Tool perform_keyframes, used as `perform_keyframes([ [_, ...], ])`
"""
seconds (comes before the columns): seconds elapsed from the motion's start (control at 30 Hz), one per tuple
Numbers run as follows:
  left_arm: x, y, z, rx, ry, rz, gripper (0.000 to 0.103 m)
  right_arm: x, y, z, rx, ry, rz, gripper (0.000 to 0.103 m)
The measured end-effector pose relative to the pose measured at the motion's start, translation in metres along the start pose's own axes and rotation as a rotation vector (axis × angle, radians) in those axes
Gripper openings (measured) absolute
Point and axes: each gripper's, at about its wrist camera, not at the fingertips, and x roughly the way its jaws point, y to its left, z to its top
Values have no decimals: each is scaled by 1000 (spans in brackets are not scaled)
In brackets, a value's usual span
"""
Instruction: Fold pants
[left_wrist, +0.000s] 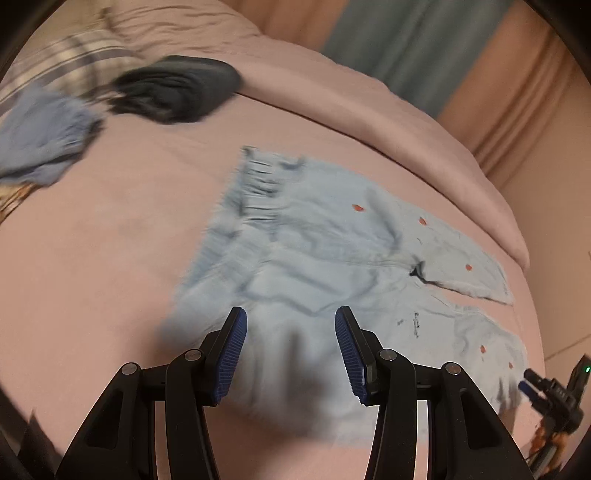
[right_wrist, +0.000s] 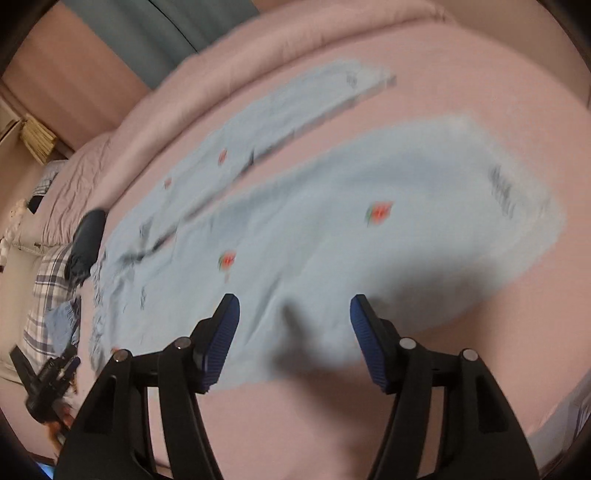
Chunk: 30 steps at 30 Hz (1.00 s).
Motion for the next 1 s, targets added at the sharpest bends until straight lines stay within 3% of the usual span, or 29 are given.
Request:
perform_keyframes([
  [0.07,28,-7,4,46,39,33,48,10,9,12,-47,17,36,63],
  [0.1,37,-9,1,68,49,91,48,17,19,13,-95,30,66,61],
  [0.13,54,-6,-1,109,74,203,47,31,35,12,-197,57,64,57],
  [0.17,63,1,-4,141,82,220,45,43,45,7,-292,82,-16,57],
  [0.23,54,5,-6,190,35,179,41,73,50,-3,-438,115,-264,61],
  [0.27,52,8,-7,209,42,188,36,80,46,-9,-510,91,-313,64],
  [0.33,44,11,-4,241,68,183,34,77,36,-6,-507,85,-360,92],
  [0.4,35,11,6,250,86,152,34,71,12,8,-426,117,-403,94],
  [0.43,30,9,13,259,79,150,45,70,7,16,-393,130,-412,92],
  [0.47,26,4,20,283,55,167,72,66,1,25,-371,130,-422,90],
  [0.5,25,1,24,302,28,175,85,63,5,37,-384,111,-418,89],
  [0.53,21,-4,34,324,-27,173,96,62,16,46,-413,88,-391,89],
  [0.6,22,-10,55,342,-83,140,97,69,45,61,-477,52,-292,89],
  [0.73,54,-6,107,301,-75,89,97,113,126,89,-610,34,-49,88],
  [0.87,91,-1,150,339,28,49,97,161,194,114,-760,5,74,85],
  [0.93,113,-8,163,423,106,38,97,185,226,131,-842,2,112,77],
  [1.0,134,-17,171,503,180,44,96,200,246,140,-919,16,120,77],
])
